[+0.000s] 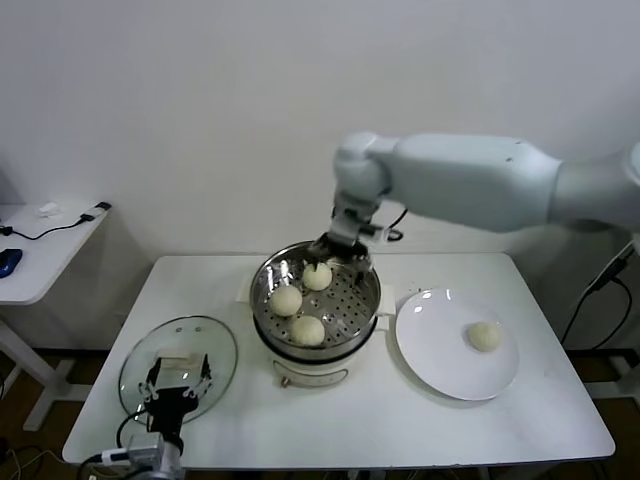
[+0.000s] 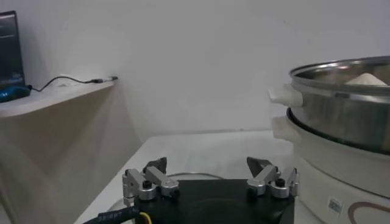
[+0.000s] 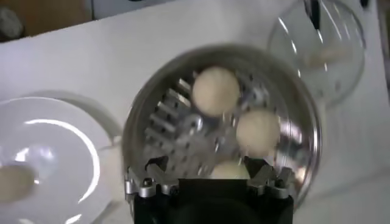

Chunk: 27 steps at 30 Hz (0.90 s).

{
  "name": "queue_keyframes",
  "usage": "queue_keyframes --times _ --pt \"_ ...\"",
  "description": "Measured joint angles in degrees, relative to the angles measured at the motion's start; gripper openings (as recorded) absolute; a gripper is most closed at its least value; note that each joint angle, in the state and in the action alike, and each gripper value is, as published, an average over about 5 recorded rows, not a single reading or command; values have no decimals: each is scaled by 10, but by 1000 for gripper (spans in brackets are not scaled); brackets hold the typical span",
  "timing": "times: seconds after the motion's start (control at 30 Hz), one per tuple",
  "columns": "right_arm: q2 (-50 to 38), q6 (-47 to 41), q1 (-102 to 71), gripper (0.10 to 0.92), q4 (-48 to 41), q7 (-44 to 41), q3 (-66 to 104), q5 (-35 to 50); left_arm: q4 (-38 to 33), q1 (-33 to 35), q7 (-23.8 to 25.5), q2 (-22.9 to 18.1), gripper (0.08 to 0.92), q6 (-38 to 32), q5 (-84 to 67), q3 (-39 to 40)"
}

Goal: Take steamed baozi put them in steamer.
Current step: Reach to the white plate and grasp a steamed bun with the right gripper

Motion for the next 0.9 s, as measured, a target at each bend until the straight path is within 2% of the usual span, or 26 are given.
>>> queue_keyframes --times 0.17,0.33,0.57,0.9 --pt "-71 -50 13 823 -43 -21 -24 57 -1 0 1 0 823 -2 2 -1" --pt "-151 -106 -11 823 -67 -22 -33 77 4 -1 1 1 823 -2 4 -2" --pt "-235 -166 -97 823 -93 -6 -1 51 9 0 3 1 823 -1 9 -5" --pt "-277 -226 -231 823 -119 21 72 -10 13 4 3 -2 823 -2 14 -6"
